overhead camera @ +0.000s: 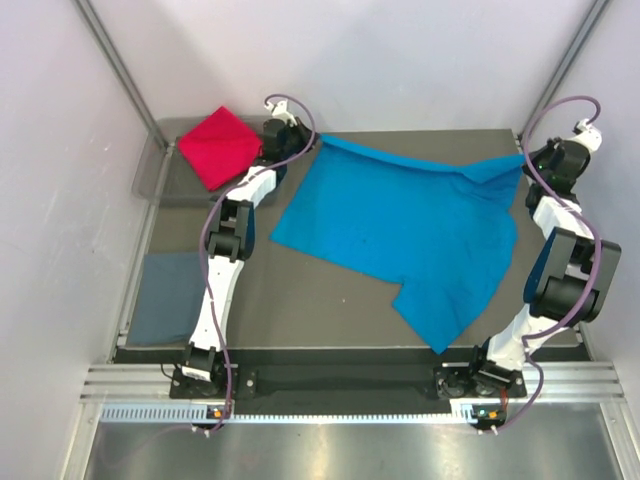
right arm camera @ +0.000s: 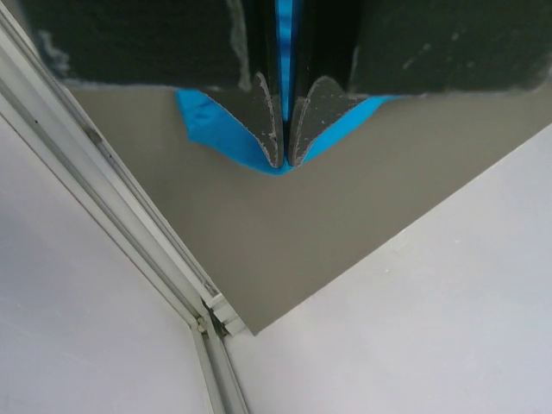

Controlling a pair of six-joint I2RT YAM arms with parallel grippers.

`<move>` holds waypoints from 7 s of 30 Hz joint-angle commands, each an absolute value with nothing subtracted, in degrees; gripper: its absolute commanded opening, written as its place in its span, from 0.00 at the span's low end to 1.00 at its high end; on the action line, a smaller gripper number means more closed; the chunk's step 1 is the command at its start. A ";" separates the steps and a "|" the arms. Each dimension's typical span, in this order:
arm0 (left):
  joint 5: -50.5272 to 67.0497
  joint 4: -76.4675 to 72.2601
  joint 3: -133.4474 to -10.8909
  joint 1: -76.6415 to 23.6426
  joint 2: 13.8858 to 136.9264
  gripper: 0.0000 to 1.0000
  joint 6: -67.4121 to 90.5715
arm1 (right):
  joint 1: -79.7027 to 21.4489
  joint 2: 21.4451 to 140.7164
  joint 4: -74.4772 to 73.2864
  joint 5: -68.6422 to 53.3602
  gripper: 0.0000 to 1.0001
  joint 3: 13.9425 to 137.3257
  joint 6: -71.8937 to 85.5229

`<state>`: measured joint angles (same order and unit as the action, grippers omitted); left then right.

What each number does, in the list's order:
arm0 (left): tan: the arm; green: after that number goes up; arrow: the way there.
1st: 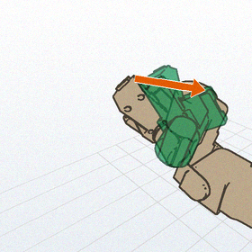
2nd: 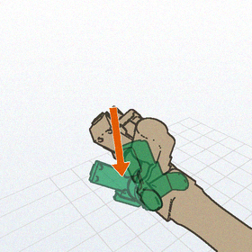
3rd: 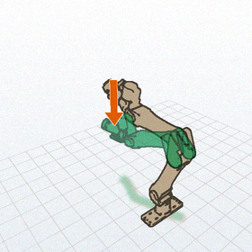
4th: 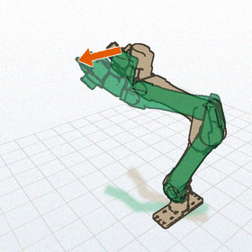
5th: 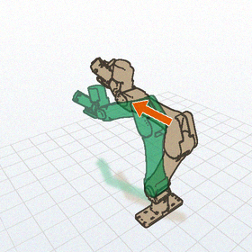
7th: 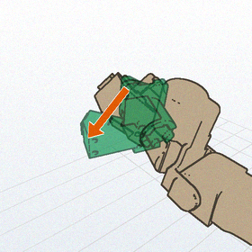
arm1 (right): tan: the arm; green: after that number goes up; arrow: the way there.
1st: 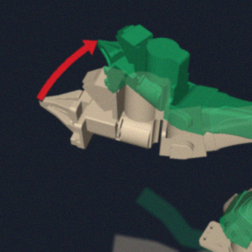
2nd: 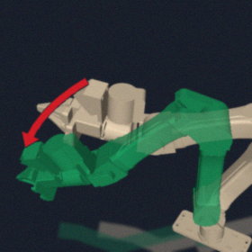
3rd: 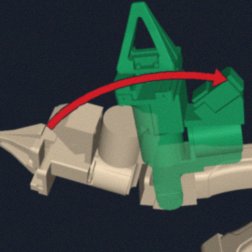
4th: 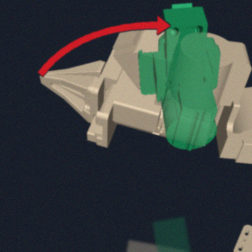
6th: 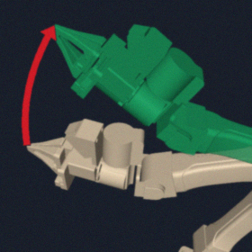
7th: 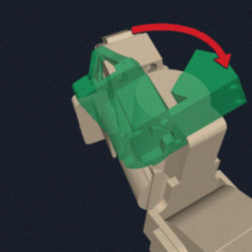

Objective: Fold and stack the t-shirts
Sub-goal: Flatten the tshirt out, then fold the tshirt

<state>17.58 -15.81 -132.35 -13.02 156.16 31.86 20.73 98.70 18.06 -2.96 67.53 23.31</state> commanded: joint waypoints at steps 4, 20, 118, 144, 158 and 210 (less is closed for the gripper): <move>16.17 -18.64 -132.10 -12.22 152.59 0.00 31.73 | 18.20 95.28 18.20 -3.16 0.00 69.79 25.22; 17.67 -6.95 -124.81 -10.37 144.41 0.00 31.46 | 15.91 79.99 -9.65 3.08 0.00 63.73 29.26; 26.02 -10.54 -117.61 -10.20 141.07 0.00 34.89 | 14.77 123.22 4.57 -9.49 0.00 108.99 21.89; 25.66 19.76 -114.70 -10.11 132.01 0.00 36.13 | 17.66 98.72 -27.77 2.99 0.00 88.52 27.69; 24.43 30.40 -111.97 -10.11 129.28 0.00 30.06 | 20.48 90.88 -28.39 4.22 0.00 75.77 26.37; 20.92 37.09 -113.64 -10.11 137.11 0.00 26.90 | 23.29 89.82 -29.27 5.01 0.00 62.58 29.79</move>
<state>23.24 34.87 -113.16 -10.90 133.91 28.58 22.57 91.85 -29.89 4.43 62.87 28.91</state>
